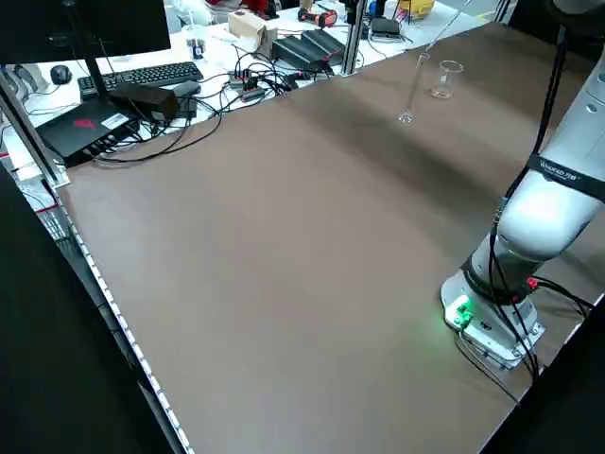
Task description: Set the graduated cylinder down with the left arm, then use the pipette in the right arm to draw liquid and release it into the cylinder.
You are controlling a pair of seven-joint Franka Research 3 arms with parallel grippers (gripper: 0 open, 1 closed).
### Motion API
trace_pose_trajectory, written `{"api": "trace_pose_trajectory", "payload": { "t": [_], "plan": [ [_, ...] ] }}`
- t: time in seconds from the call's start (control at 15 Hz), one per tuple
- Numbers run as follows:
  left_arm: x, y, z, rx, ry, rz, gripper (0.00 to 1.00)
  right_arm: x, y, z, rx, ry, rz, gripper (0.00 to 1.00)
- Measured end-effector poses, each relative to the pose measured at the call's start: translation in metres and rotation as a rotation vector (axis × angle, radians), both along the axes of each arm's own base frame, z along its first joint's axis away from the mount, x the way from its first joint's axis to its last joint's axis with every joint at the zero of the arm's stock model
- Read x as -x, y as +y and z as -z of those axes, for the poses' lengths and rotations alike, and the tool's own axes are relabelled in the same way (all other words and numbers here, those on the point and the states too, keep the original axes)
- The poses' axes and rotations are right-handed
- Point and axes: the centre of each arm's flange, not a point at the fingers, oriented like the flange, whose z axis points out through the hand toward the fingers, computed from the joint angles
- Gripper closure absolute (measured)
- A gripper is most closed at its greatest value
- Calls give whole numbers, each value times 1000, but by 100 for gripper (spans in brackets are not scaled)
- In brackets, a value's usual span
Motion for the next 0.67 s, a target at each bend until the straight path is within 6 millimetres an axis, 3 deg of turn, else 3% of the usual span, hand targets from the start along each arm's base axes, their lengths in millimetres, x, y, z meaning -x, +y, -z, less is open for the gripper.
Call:
{"api": "trace_pose_trajectory", "payload": {
  "t": [0.67],
  "plan": [
    [2,-12,-3,-10,-7,25,0,1,1,3,48,-10,-4,81]
  ]
}}
